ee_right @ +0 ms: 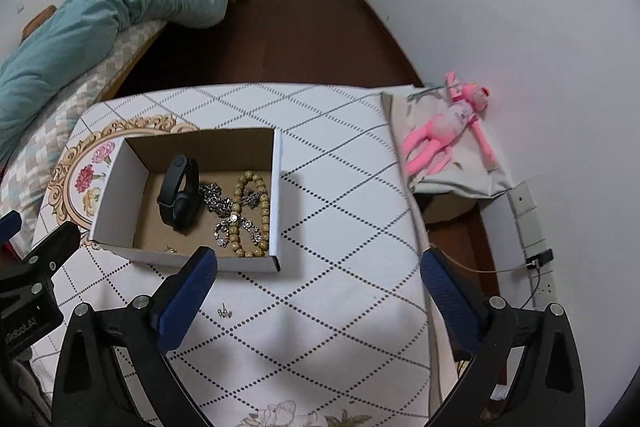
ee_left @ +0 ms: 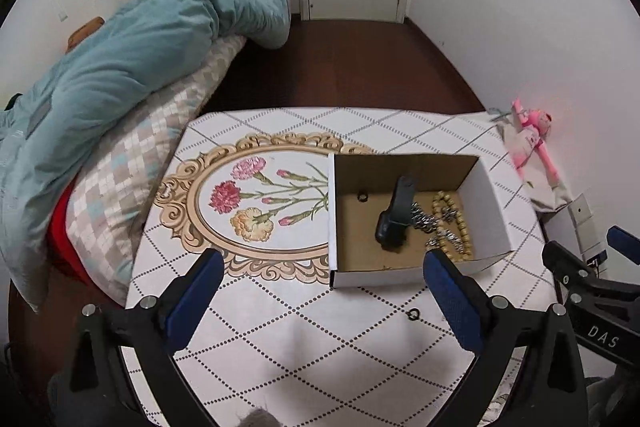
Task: Organize jewelry
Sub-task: 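Withdraw both tools from the box toward the black ring and earring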
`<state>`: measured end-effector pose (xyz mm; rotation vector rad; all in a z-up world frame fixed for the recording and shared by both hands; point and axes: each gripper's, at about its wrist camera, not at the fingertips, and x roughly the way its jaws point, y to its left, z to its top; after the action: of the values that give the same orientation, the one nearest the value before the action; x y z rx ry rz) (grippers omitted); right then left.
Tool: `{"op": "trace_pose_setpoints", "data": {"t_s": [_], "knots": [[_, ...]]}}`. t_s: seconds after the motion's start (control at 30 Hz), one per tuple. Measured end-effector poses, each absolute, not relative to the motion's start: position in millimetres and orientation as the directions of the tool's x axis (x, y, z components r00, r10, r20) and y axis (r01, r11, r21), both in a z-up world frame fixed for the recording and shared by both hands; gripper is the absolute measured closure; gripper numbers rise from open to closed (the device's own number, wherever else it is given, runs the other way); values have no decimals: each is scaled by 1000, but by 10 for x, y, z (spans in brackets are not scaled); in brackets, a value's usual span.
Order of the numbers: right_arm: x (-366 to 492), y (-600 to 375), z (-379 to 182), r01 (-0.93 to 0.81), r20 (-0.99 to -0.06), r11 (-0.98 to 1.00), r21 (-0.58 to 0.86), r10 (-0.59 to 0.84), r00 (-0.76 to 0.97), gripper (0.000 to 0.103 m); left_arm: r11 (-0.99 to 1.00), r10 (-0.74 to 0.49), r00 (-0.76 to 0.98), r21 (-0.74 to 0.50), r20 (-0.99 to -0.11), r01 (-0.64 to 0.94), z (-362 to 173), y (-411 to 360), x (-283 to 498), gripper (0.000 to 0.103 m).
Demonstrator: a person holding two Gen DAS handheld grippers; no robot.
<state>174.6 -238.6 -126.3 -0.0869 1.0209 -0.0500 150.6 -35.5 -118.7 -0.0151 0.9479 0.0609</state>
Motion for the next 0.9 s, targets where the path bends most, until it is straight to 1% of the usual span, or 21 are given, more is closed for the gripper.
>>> {"op": "trace_pose_setpoints", "data": {"t_s": [0.3, 0.53, 0.77, 0.9], "knots": [[1352, -2406, -749, 36, -772, 995, -91, -94, 629, 0, 998, 24, 654, -14, -756, -53, -770, -395, 1234, 1], [1167, -2412, -449, 45, -731, 996, -80, -89, 676, 0, 999, 6, 679, -32, -734, -43, -582, -392, 1111, 1], [1082, -2409, -301, 46, -712, 997, -64, -77, 698, 0, 999, -1, 692, -34, -722, -34, -492, -409, 1061, 1], [1081, -2416, -292, 45, -718, 998, -40, -60, 693, 0, 999, 1, 679, -34, -734, -38, -515, -408, 1070, 1]]}}
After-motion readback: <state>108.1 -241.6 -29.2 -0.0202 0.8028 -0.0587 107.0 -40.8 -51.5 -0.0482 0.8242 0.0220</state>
